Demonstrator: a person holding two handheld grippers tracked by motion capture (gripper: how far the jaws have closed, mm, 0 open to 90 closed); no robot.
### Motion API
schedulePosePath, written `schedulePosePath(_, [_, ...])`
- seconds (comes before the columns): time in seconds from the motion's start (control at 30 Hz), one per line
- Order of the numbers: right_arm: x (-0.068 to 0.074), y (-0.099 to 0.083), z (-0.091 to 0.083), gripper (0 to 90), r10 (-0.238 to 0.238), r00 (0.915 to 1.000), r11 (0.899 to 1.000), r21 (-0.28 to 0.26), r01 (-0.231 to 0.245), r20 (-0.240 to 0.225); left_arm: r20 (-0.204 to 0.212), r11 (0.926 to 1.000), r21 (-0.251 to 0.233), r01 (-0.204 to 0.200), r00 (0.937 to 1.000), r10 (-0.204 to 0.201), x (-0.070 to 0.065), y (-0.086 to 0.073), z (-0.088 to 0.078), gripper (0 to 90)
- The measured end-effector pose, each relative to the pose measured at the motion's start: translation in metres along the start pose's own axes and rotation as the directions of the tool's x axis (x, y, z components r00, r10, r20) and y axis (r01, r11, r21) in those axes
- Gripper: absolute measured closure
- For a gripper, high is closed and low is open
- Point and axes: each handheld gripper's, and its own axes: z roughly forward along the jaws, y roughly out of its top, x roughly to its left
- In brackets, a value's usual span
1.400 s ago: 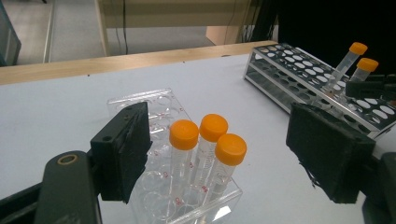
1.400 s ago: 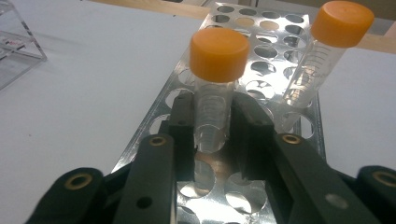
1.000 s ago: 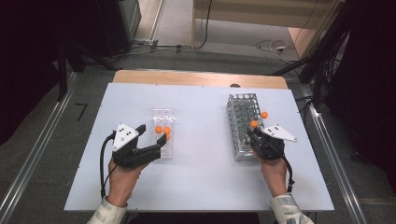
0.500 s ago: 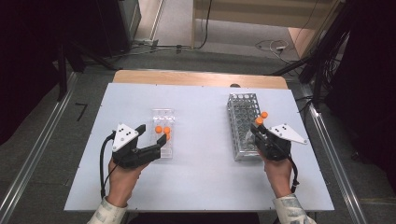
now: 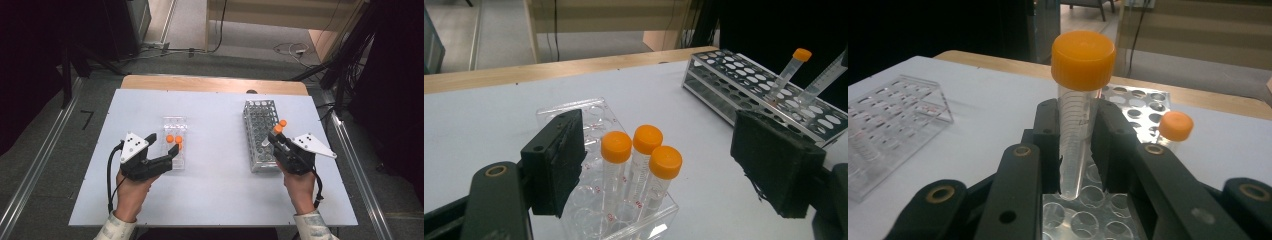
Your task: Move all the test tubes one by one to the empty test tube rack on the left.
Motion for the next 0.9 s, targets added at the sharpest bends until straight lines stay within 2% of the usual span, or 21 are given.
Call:
schedulePosePath(0.33, [0.023, 0.001, -0.002, 71.8, -0.038, 0.9968, 0.999, 0.002, 0.038, -0.071, 0.003, 1.0, -0.008, 0.0, 1.0, 0.0, -0.001, 0.001, -0.002, 21.5])
schedulePosePath(0.53, [0.036, 0.001, -0.004, 71.8, -0.065, 0.9914, 0.998, 0.003, 0.066, -0.114, 0.01, 0.9999, -0.007, -0.007, 0.9999, 0.007, -0.003, 0.002, -0.002, 21.5])
schedulePosePath(0.9, [0.055, -0.004, -0.002, 71.8, -0.097, 0.9818, 0.995, 0.022, 0.102, -0.164, 0.029, 0.9997, -0.012, -0.023, 0.9993, 0.023, -0.01, 0.003, -0.004, 21.6])
